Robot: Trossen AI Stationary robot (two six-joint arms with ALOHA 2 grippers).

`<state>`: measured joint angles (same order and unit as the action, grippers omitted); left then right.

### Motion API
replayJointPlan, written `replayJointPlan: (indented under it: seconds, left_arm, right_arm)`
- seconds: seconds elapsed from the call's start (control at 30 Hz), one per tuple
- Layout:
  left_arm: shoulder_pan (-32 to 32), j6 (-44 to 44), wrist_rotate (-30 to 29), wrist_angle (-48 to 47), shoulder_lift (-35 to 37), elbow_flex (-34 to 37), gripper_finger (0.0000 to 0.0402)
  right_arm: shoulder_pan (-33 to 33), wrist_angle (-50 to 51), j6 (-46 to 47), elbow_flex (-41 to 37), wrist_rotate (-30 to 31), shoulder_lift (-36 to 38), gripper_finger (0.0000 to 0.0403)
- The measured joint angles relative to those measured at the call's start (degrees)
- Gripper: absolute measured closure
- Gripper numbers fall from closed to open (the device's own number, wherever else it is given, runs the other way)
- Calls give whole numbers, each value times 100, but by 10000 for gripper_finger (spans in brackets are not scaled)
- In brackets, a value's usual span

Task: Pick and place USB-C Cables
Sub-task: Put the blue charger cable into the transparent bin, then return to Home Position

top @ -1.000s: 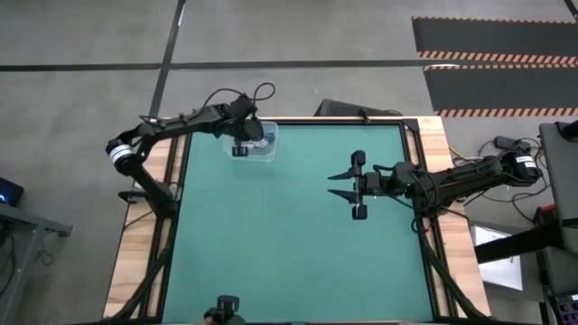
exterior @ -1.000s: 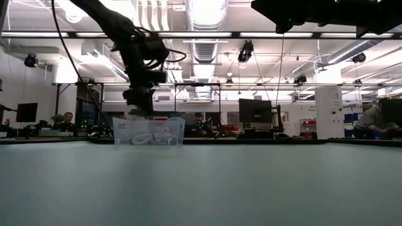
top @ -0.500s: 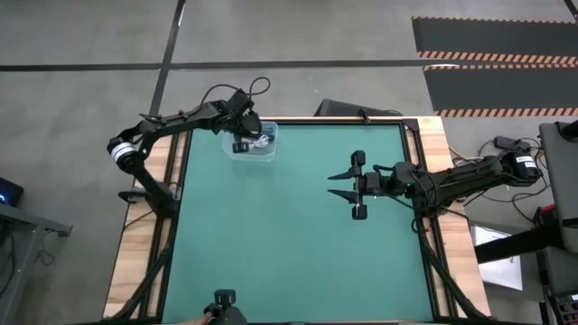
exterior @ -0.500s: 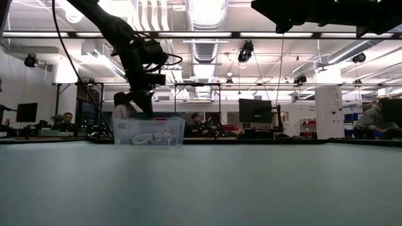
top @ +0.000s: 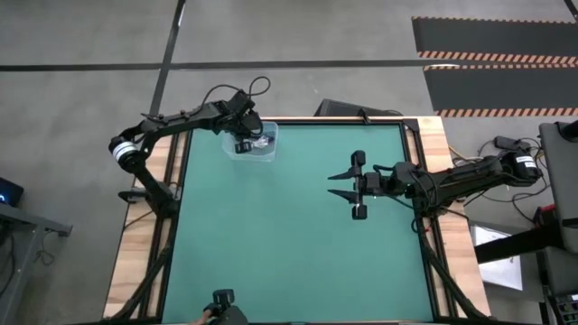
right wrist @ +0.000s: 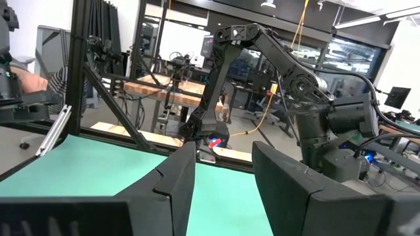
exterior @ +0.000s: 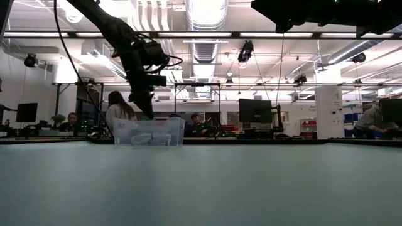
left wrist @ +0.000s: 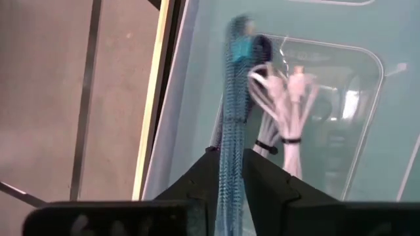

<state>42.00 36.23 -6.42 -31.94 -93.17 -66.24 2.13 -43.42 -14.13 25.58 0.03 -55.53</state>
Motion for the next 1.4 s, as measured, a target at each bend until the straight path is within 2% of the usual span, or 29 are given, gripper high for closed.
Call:
replayJointPlan:
  seconds: [0.23,0.47,0.6,0.8,0.93,1.13,1.27,1.4]
  left_arm:
    - [0,-167,0,-1,0,0,343]
    - [-152,-733,9,-81,102,0,343]
    - [-441,-1175,95,-151,343,3,343]
    - [-1286,-1767,706,-46,827,202,343]
    - [-2057,-1805,721,353,1287,657,343]
    - [-3086,-1960,728,1159,2181,1617,343]
    - [-3492,-2340,724,1774,2901,2454,343]
    - [-3577,-2392,711,2286,3665,3145,343]
  right_arm:
    - [0,0,0,0,0,-1,259]
    - [-2,13,-105,0,-2,0,259]
    - [-7,31,-250,-80,-1,-2,259]
    - [-189,34,-345,-288,-2,7,259]
    - [-373,28,-344,-474,-3,147,259]
    - [-641,26,-267,-882,-2,738,259]
    - [-757,26,-202,-1157,-3,1202,259]
    - [-842,24,-195,-1387,-4,1619,259]
